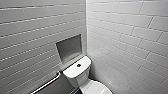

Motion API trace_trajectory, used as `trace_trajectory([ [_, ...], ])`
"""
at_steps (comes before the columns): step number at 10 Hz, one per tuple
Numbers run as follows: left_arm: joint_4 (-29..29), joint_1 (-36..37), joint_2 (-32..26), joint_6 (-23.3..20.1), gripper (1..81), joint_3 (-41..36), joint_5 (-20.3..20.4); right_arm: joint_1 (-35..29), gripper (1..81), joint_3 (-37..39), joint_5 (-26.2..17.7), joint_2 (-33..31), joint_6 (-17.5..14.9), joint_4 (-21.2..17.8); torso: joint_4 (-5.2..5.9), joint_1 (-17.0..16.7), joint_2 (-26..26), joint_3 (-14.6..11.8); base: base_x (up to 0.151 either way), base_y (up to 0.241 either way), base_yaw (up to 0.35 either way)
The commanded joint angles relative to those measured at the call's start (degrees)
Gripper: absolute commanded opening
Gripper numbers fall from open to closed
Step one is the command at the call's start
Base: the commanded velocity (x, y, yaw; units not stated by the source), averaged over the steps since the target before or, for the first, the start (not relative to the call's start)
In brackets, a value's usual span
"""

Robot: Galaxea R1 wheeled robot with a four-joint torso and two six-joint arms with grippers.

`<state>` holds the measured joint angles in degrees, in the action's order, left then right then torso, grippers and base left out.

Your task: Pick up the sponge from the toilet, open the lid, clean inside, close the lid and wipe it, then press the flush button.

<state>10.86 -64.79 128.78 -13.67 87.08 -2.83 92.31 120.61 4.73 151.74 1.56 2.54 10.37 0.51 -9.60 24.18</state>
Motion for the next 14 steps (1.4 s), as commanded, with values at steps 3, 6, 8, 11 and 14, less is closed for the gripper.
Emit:
trace_trajectory([
  [3,8.47,16.66,-4.76,-0.22,81.1,-6.21,-8.95,-0.23,1.0,-1.53,-3.86,-0.97,-0.07,-0.6,0.0,0.02,0.02,0.13,0.0,0.0,0.0],
  [6,11.81,24.48,-5.37,-0.22,81.1,-8.06,-11.31,-0.14,1.0,-1.88,-3.94,-0.88,-0.07,-0.6,0.0,0.05,0.05,0.17,0.0,0.0,0.0],
  [8,14.97,29.66,-5.55,-0.22,81.1,-9.02,-13.16,-0.14,1.0,-1.97,-3.85,-0.88,-0.07,-0.69,0.0,0.07,0.05,0.19,0.0,0.0,0.0],
  [11,18.57,35.99,-5.02,-0.22,81.1,-9.29,-15.19,-0.32,1.0,-2.41,-3.86,-0.79,-0.07,-0.69,0.0,0.09,0.09,0.23,0.0,0.0,0.0],
  [14,21.38,41.88,-4.24,-0.13,81.1,-9.03,-15.28,-0.32,1.0,-2.41,-3.93,-0.79,-0.07,-0.6,0.0,0.11,0.13,0.23,0.0,0.0,0.0],
])
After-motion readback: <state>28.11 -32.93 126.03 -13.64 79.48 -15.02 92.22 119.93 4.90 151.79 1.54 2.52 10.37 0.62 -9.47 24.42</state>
